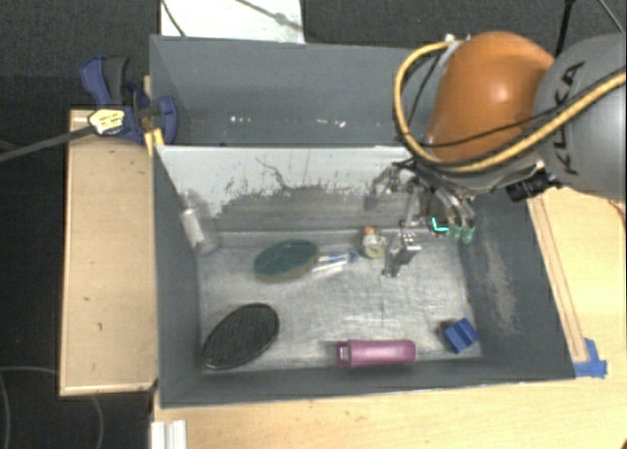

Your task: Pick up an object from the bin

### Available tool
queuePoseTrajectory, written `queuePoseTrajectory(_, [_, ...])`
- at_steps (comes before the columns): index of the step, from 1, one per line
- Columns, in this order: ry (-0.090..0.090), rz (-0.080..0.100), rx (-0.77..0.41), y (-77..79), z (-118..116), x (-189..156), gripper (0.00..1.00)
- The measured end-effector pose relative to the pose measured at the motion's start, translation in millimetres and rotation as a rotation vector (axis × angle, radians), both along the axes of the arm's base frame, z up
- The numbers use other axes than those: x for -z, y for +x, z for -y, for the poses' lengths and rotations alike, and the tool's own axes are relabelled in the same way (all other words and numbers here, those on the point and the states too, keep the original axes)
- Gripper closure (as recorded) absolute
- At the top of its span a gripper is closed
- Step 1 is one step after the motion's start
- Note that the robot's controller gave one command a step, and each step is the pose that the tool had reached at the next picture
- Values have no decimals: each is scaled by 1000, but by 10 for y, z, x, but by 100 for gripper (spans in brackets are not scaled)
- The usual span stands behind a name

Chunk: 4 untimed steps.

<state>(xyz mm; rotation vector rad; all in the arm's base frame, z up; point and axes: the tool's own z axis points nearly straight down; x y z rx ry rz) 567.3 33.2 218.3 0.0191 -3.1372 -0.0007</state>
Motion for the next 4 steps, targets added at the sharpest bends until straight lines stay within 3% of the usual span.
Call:
queuePoseTrajectory(1, [2, 9, -76, 258, -399, 311, 0])
queuePoseTrajectory(2, [2, 13, -173, 277, -614, 1469, 0])
queuePoseTrajectory(3, [2, 20, -168, 299, -605, 1430, 100])
queuePoseTrajectory(4, [0, 16, -294, 33, -370, -465, 100])
